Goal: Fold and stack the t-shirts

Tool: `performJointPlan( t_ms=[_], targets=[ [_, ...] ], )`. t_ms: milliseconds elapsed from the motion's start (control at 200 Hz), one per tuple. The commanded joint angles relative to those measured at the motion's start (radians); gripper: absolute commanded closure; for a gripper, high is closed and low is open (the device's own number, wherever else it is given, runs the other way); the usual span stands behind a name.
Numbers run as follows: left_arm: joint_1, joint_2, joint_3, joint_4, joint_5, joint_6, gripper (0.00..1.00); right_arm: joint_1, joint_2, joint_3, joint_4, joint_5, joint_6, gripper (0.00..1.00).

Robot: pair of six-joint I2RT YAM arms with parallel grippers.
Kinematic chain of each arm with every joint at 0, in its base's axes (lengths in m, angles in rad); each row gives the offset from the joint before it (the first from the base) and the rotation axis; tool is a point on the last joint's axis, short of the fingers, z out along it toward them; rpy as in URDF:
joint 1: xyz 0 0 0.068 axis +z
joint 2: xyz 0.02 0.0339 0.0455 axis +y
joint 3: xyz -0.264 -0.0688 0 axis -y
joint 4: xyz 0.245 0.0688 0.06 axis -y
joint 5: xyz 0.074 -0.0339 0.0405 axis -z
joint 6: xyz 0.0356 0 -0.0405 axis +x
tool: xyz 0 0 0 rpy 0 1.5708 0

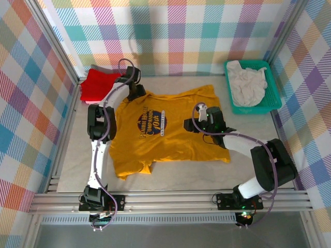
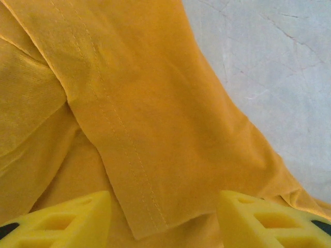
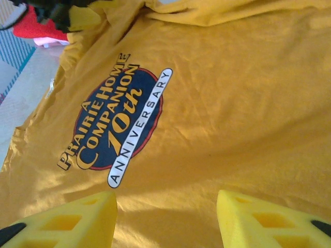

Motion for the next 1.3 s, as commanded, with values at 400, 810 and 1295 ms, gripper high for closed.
performJointPlan(
  t_ms=[400, 810, 1295],
  targets=[
    [-0.008, 0.106, 0.070, -0.011, -0.018, -0.068, 0.65, 0.011, 0.022, -0.010, 0.086, -0.013, 0.045, 0.46],
    [-0.036, 0.089, 0.155, -0.052, -0.106, -0.030, 1.00, 0.011, 0.042, 0.008, 0.074, -0.045, 0.076, 0.41],
    [-0.060, 0.306, 0.535, 0.260, -0.054, 0.104, 1.00, 0.011, 0.078, 0.027, 0.071, -0.065, 0.095, 0.40]
  ],
)
